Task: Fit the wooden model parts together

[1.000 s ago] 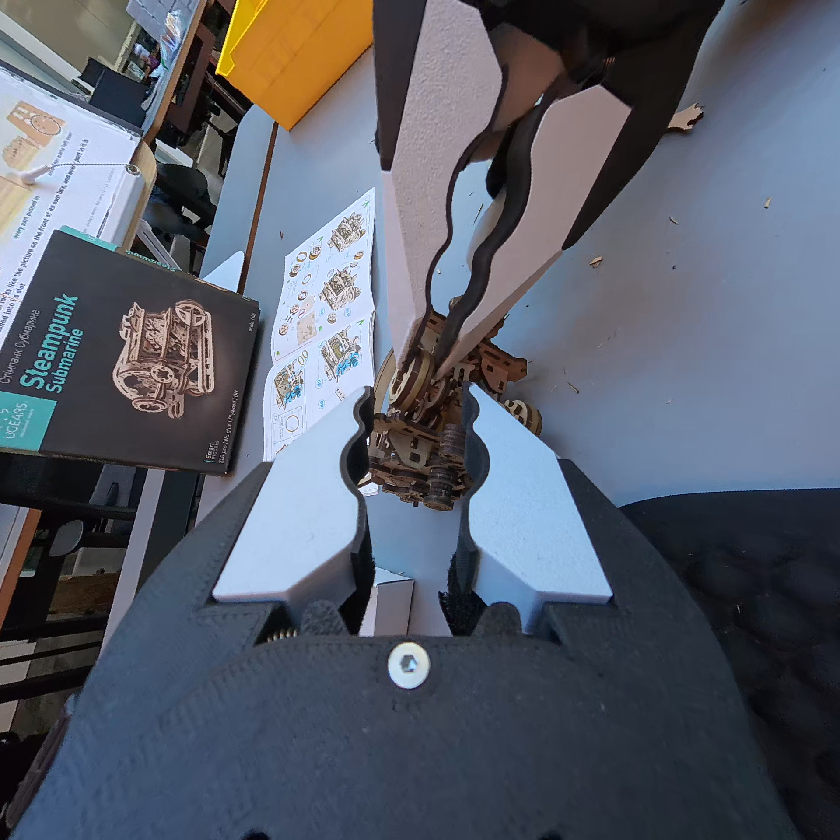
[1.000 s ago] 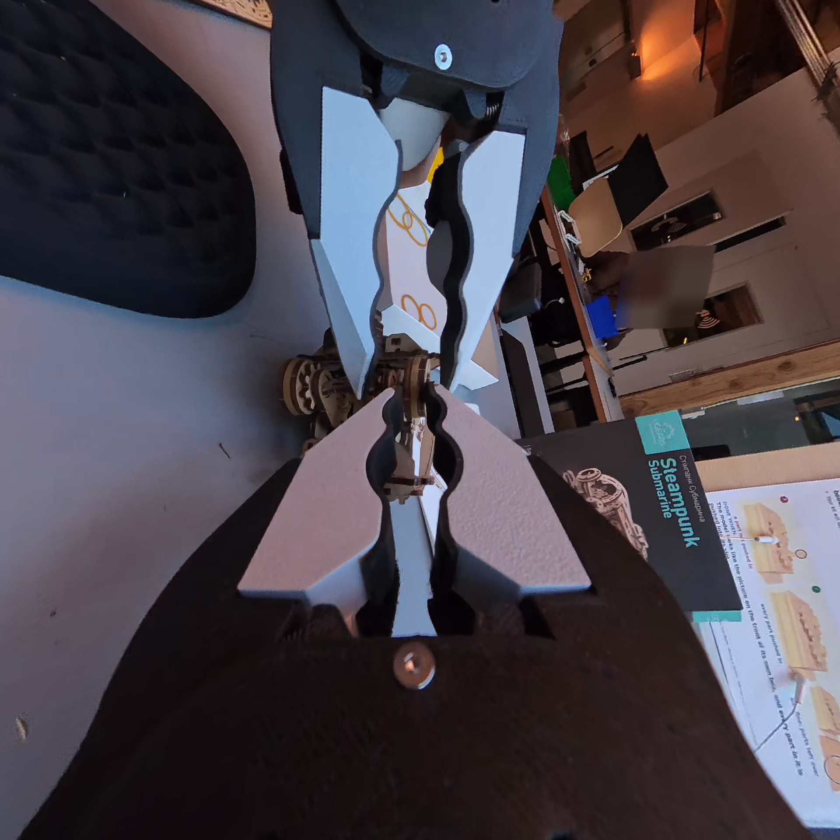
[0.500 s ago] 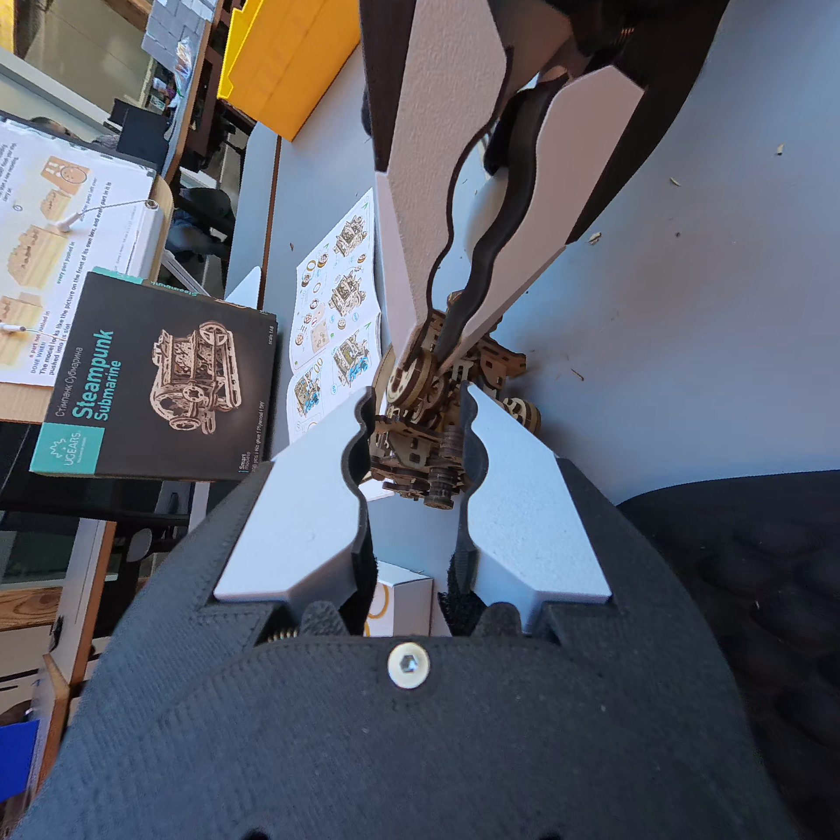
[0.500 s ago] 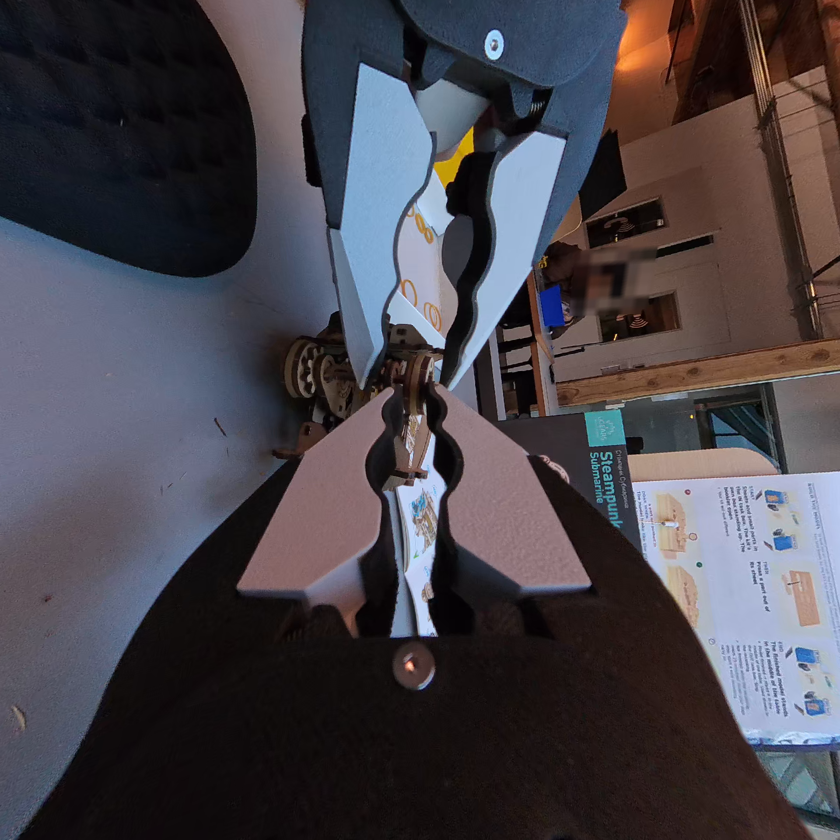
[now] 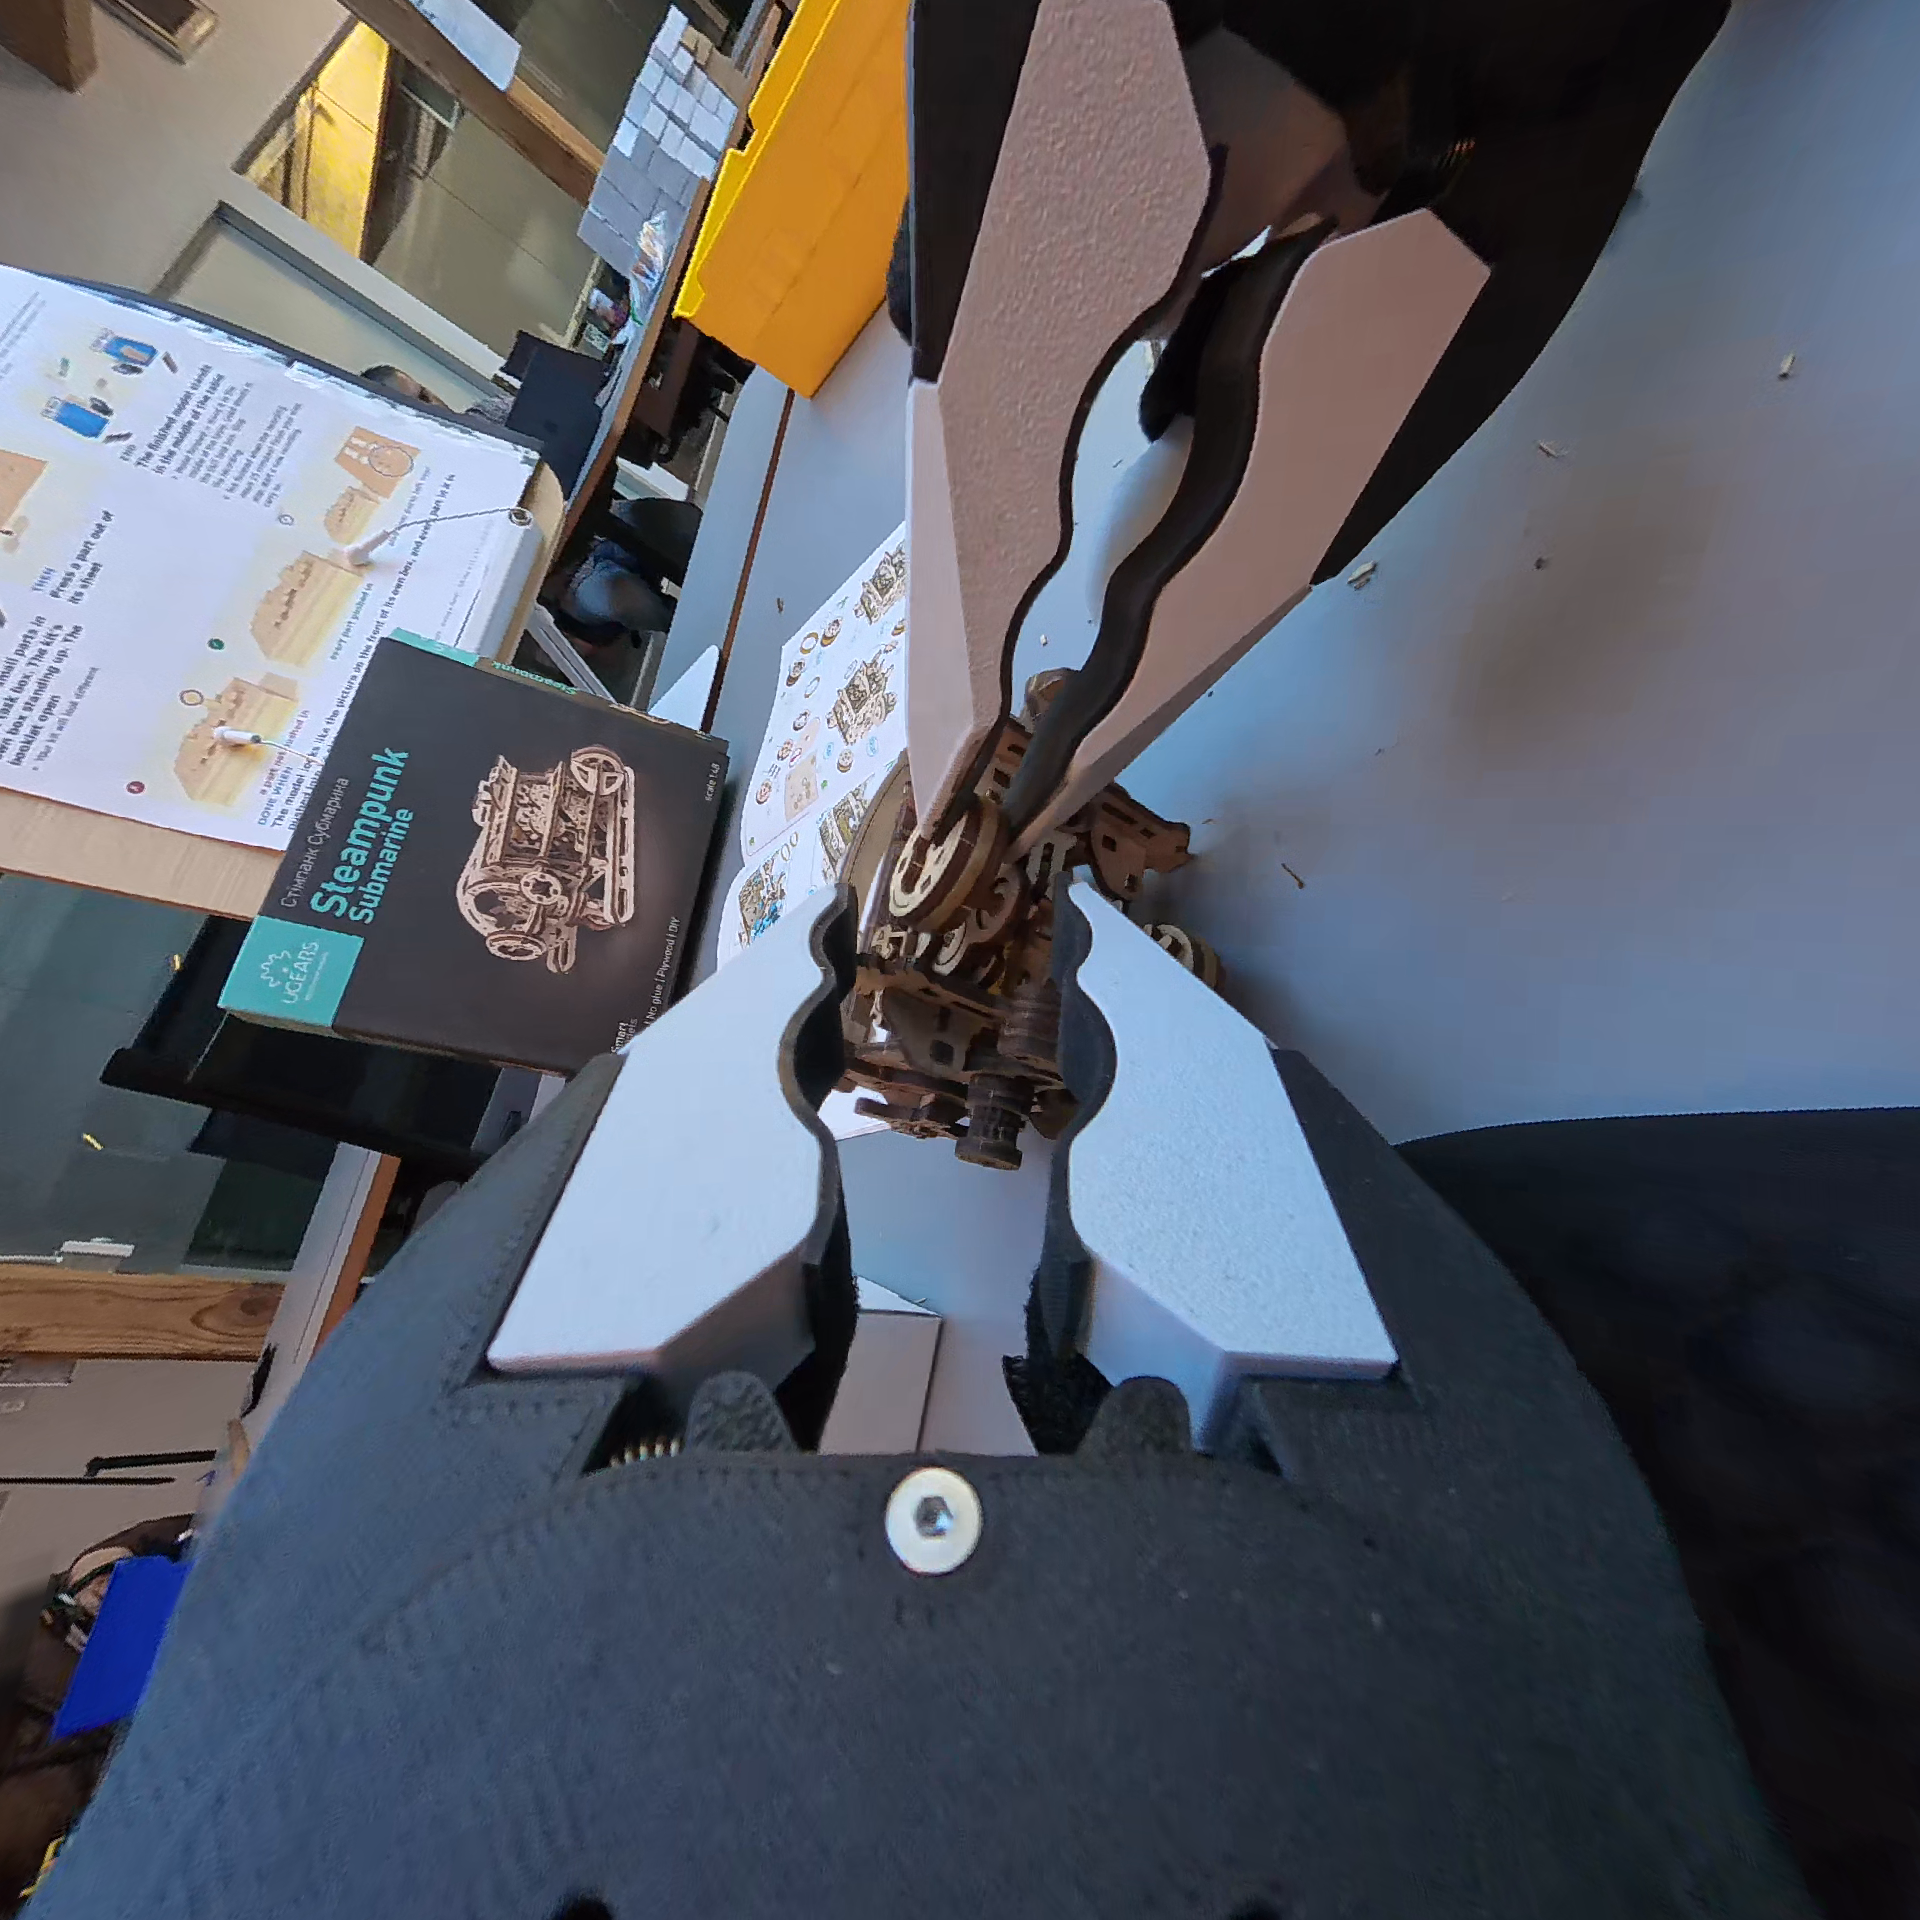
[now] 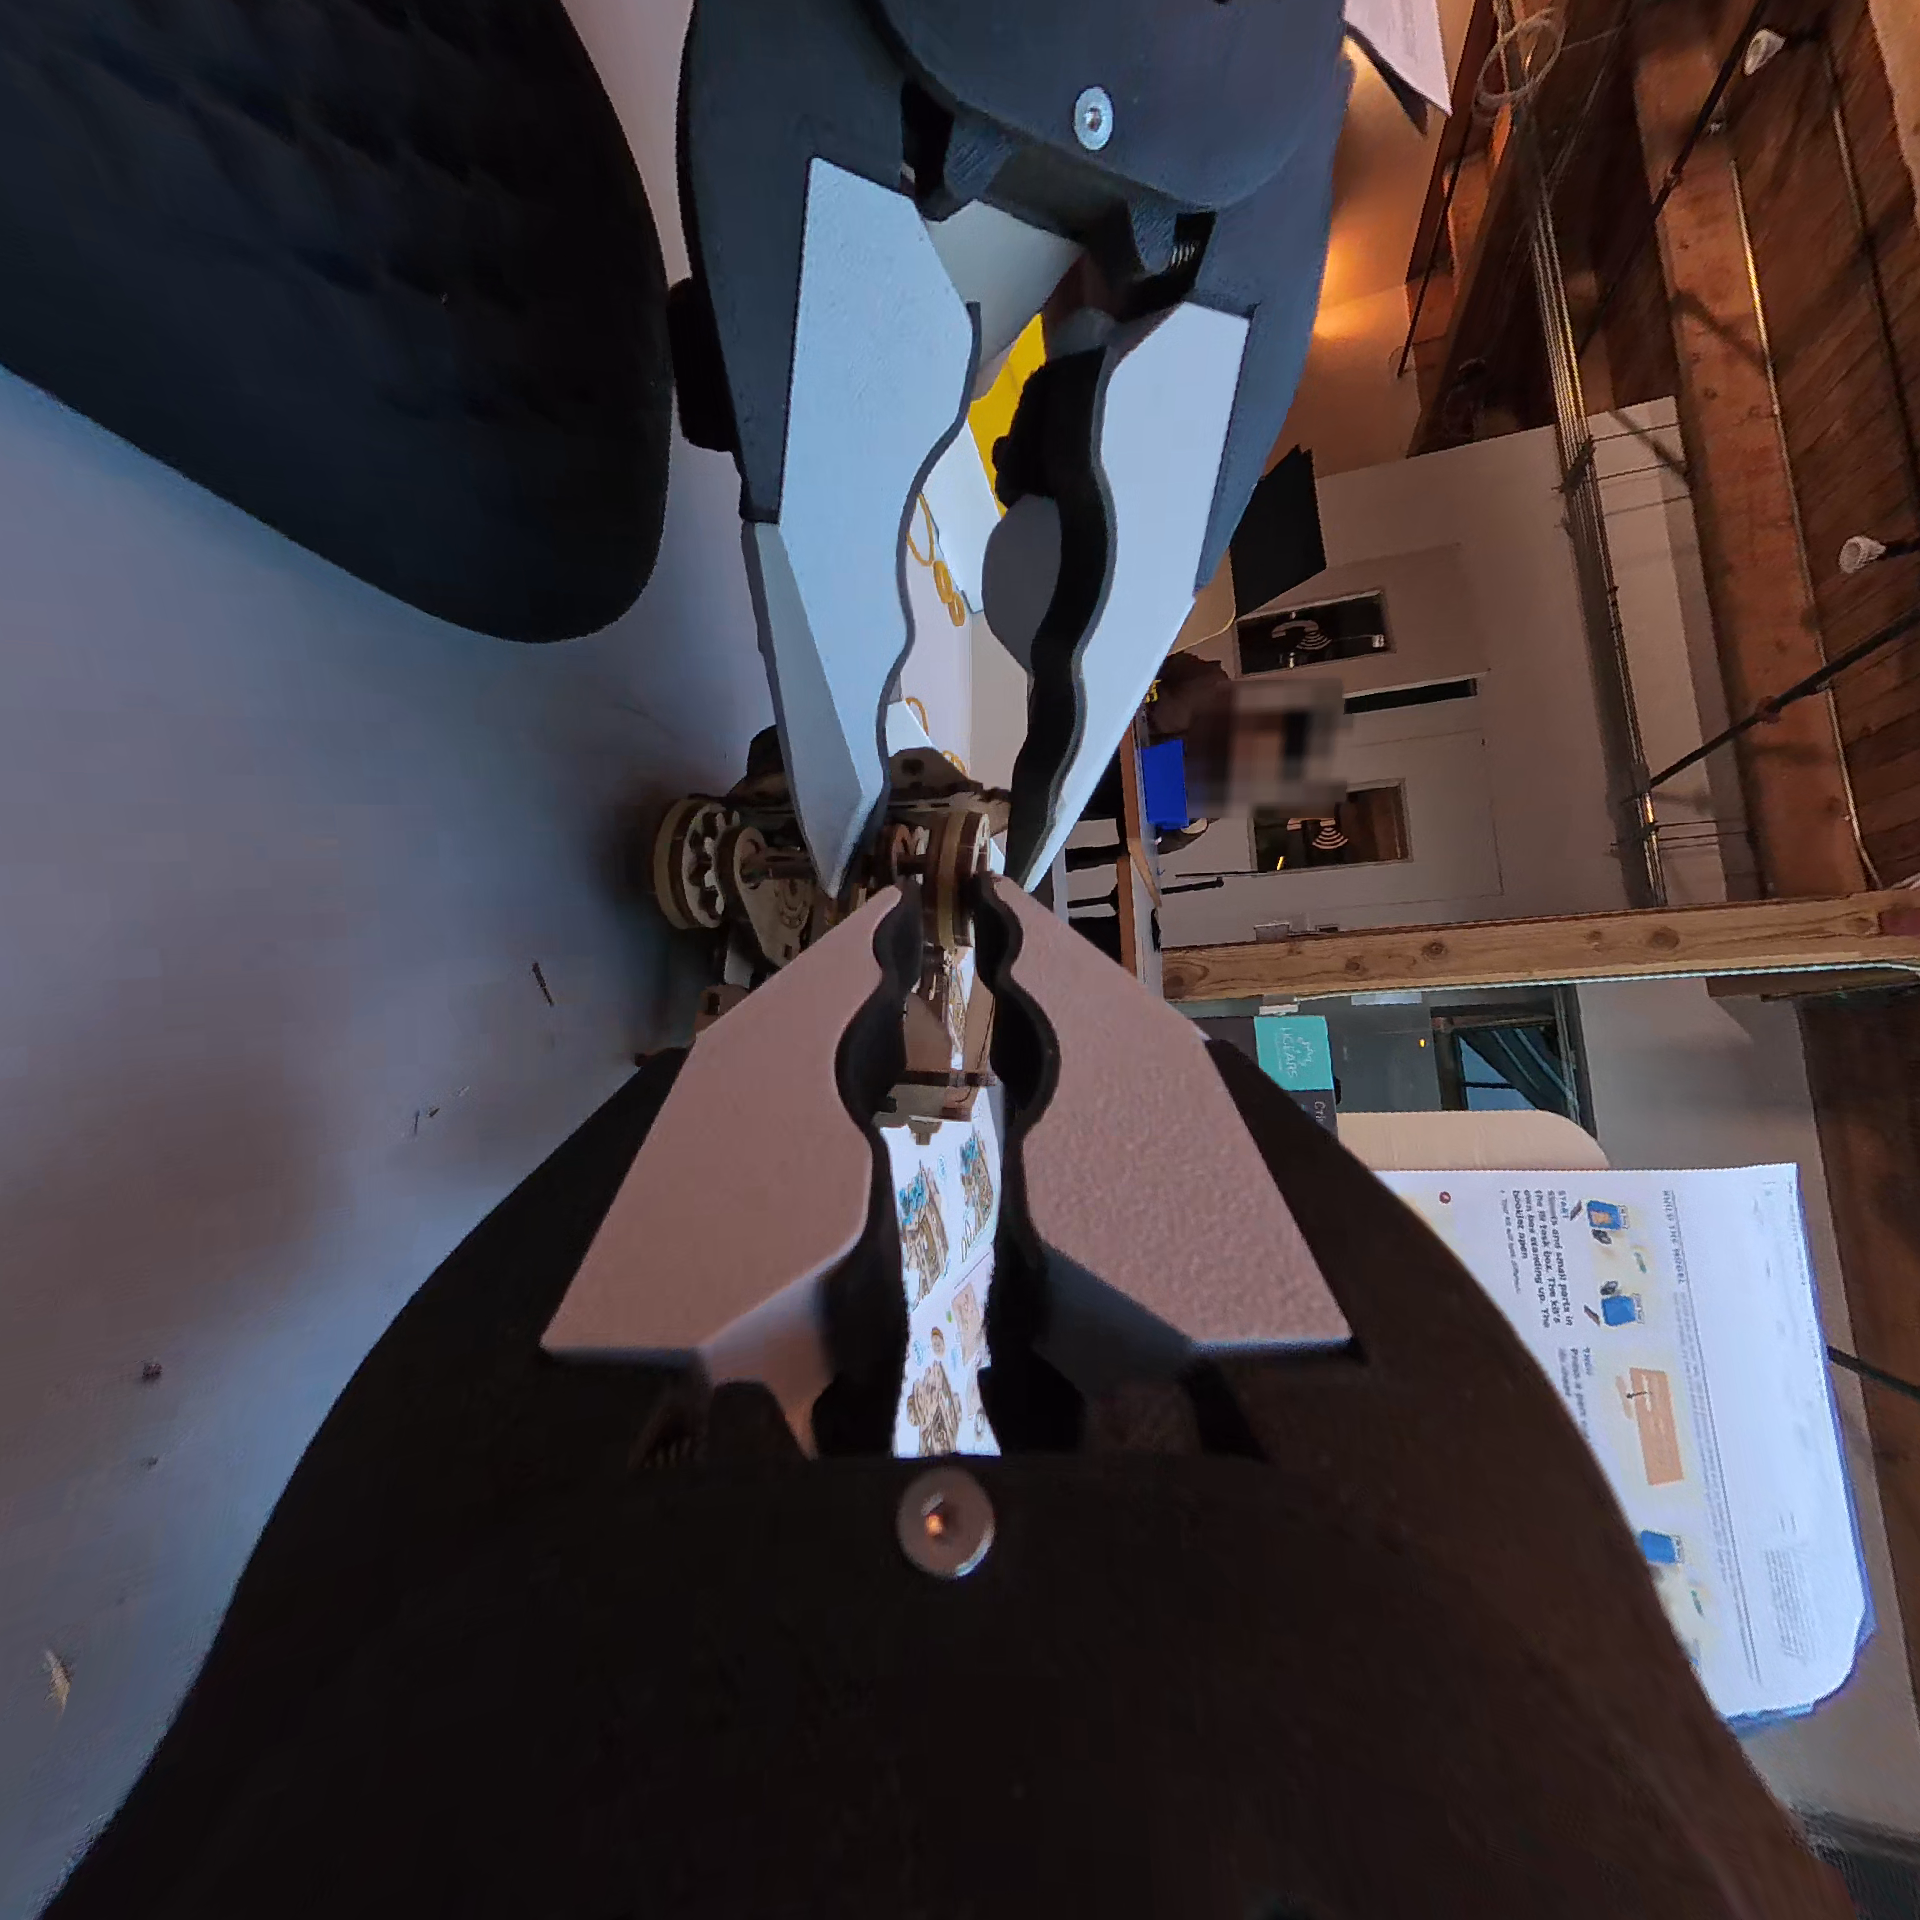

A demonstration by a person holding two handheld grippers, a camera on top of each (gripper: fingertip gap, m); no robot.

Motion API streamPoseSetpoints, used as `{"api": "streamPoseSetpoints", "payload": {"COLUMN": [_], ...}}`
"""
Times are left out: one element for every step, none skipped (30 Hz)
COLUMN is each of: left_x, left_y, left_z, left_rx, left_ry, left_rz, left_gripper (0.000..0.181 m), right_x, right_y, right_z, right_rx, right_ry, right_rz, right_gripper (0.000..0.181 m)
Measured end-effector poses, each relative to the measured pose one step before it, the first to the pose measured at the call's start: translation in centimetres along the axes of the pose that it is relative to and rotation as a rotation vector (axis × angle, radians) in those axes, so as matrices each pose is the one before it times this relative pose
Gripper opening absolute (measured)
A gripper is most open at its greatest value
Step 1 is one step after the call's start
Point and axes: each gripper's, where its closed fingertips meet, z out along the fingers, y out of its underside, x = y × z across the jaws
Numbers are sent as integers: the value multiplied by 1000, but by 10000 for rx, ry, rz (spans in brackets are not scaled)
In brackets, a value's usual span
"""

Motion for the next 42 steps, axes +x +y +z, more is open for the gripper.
{"api": "streamPoseSetpoints", "payload": {"left_x": [46,73,271,349,275,87,32,-43,-39,-71,-191,-334,-318,-297,-243,-208,-123,-35,-49,-90,-15,49,42,159,98,-15,50,51,96,170,193,113,77,21,147,129,32,-98,-76,-10,1,-13], "left_y": [-37,-58,-15,57,59,36,56,5,-117,-168,-149,-83,-71,-87,-117,-202,-209,-98,37,71,28,-32,-173,-168,-51,41,64,71,24,-97,-153,-177,-240,-284,-257,-270,-207,-51,-16,-52,-68,-39], "left_z": [23,69,133,222,269,239,158,51,-64,-112,-162,-215,-245,-267,-276,-282,-249,-191,-158,-164,-171,-194,-211,-193,-138,-81,-50,-8,18,57,62,68,38,4,-4,-18,-42,-56,-55,-18,15,27], "left_rx": [24,37,17,-38,-48,-40,-60,-28,64,96,76,47,49,75,118,187,202,125,37,20,41,64,157,177,101,60,50,26,35,73,79,65,109,153,138,148,103,5,-13,13,6,-22], "left_ry": [-35,-8,97,113,23,-93,-78,-52,3,32,-18,-73,-50,-30,-6,-3,57,115,104,92,165,236,231,298,237,118,114,86,97,135,147,95,60,38,122,109,44,-39,-44,-12,-10,-32], "left_rz": [-20,-6,-8,-6,51,98,83,6,-89,-146,-122,-80,-80,-97,-112,-134,-166,-195,-191,-210,-290,-368,-414,-430,-379,-263,-165,-120,-120,-142,-155,-138,-123,-123,-127,-115,-71,-7,37,27,-8,23], "left_gripper": [35,35,31,30,31,34,37,38,37,37,37,37,38,39,40,39,39,41,43,45,48,49,48,45,44,45,44,44,44,43,40,38,38,34,33,30,29,28,25,25,25,25], "right_x": [-26,-44,-120,-293,-143,-2,43,26,32,23,88,31,180,167,234,221,92,-70,-155,-179,-143,31,127,78,282,113,-73,-57,126,302,341,386,223,40,-23,-274,-93,47,74,67,94,96], "right_y": [-74,-77,-71,-118,-148,-15,127,22,-126,-93,35,47,39,-108,-123,-37,-89,-195,-126,-86,-78,-58,-90,-101,-42,34,32,54,50,-61,-255,-334,-306,-173,64,207,152,-58,-33,-13,-27,11], "right_z": [6,15,8,7,-17,22,39,-4,-41,-18,6,40,41,-10,-43,-45,-59,-83,-61,-45,-9,-2,-12,-12,-26,5,16,11,-37,-105,-176,-171,-100,-1,82,147,87,-10,-12,-19,-49,-35], "right_rx": [119,124,109,101,106,39,-5,72,148,118,6,6,-1,81,88,49,90,177,130,89,89,65,73,94,66,27,58,62,37,74,170,195,174,108,14,-27,9,127,71,34,63,76], "right_ry": [38,51,22,-100,-11,62,52,5,-7,-7,40,10,78,34,67,74,19,-40,-53,-21,18,111,138,85,209,81,-26,-2,123,206,200,206,103,11,-16,-144,-28,30,-17,-27,17,58], "right_rz": [-165,-170,-152,-164,-140,-161,-141,-47,21,30,51,84,137,109,41,14,24,-38,-165,-225,-218,-189,-190,-153,-119,-94,-43,-30,-121,-190,-136,-121,-128,-135,-146,-138,-108,-50,-4,-41,-110,-125], "right_gripper": [9,9,9,9,8,9,9,9,9,9,9,9,9,9,9,9,9,9,9,8,9,8,8,8,8,8,8,9,9,9,8,8,8,9,8,8,8,8,8,8,8,9]}}
